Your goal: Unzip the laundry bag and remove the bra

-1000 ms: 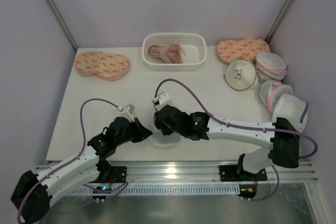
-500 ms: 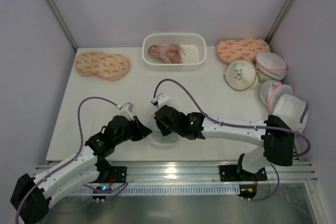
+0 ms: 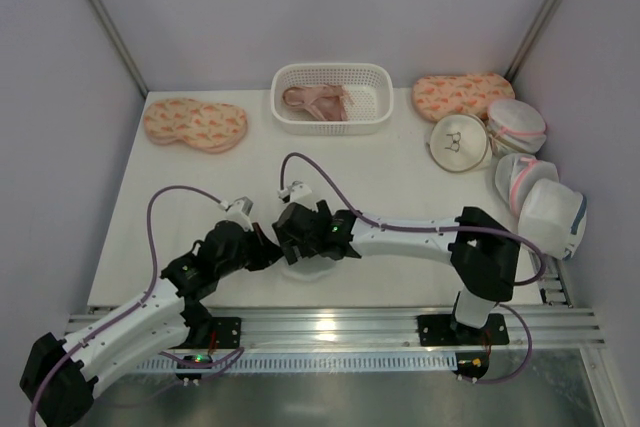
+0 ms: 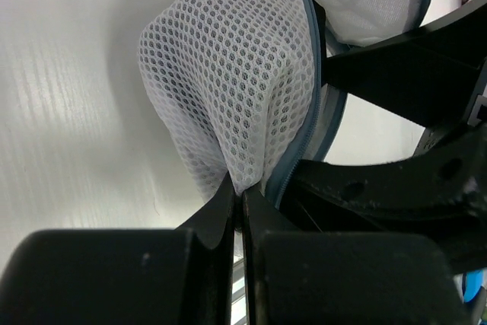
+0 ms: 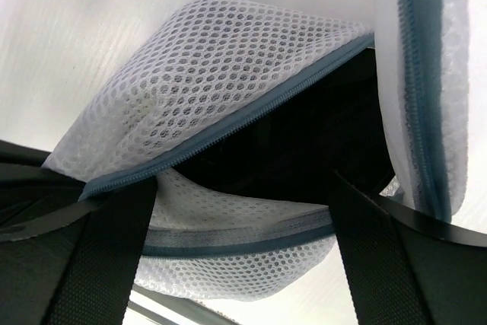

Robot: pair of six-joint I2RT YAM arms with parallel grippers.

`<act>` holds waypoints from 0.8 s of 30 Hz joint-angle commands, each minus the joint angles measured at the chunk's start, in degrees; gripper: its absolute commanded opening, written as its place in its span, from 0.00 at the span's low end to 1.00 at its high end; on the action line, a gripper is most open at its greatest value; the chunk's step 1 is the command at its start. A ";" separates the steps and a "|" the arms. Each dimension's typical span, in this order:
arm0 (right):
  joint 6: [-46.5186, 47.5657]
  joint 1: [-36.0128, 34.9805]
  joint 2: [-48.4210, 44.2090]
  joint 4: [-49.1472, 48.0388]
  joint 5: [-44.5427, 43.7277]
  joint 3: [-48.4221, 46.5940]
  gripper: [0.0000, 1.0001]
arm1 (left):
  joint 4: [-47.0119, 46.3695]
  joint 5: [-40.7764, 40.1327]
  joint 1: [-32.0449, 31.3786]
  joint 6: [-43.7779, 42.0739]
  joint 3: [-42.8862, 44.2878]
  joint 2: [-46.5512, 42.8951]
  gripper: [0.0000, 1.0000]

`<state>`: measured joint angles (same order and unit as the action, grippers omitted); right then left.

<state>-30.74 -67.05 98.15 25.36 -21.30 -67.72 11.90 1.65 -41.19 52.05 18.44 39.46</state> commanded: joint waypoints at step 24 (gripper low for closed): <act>1.21 4.20 -7.45 -7.00 -4.37 5.94 0.54 | -5.75 3.45 -0.21 1.30 -0.16 -1.49 0.00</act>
<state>-30.44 -63.13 90.30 18.17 -23.09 -60.71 9.54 3.38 -41.19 52.73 18.39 38.24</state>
